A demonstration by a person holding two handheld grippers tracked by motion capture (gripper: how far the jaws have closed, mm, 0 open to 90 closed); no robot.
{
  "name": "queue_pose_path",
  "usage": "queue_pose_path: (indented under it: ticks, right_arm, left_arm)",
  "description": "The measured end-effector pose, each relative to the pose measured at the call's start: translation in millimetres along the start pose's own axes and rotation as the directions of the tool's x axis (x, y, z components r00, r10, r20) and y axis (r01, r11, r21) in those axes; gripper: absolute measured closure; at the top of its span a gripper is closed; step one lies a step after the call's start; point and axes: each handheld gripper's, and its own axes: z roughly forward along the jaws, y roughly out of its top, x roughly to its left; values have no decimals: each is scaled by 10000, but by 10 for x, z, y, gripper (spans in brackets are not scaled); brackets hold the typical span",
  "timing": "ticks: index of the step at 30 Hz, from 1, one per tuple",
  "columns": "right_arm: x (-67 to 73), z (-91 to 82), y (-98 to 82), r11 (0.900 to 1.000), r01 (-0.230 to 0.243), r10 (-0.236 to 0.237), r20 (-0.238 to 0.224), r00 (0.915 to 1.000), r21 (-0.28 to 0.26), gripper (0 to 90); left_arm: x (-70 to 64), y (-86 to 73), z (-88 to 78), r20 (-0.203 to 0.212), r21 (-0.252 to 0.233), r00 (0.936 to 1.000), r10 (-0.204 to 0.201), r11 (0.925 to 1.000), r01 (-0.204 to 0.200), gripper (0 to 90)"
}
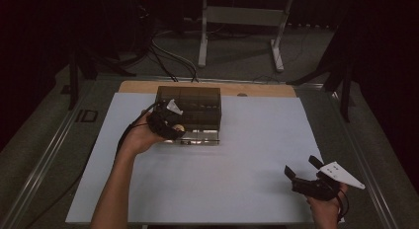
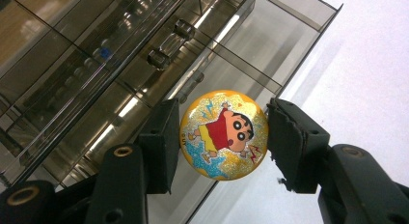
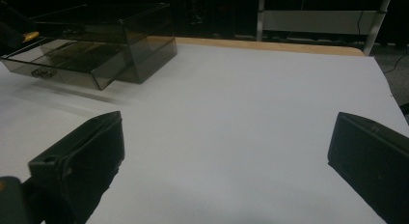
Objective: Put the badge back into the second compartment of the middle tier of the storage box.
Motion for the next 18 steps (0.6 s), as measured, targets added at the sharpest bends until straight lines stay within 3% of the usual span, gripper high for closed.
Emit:
queue_pose_path:
  ticks: [18]
  right_arm:
    - [-2, 0, 1, 10000, -10, 10, -2, 10000, -7, 0]
  left_arm:
    - [-6, 69, 69, -150, -79, 9996, -218, 9997, 217, 488]
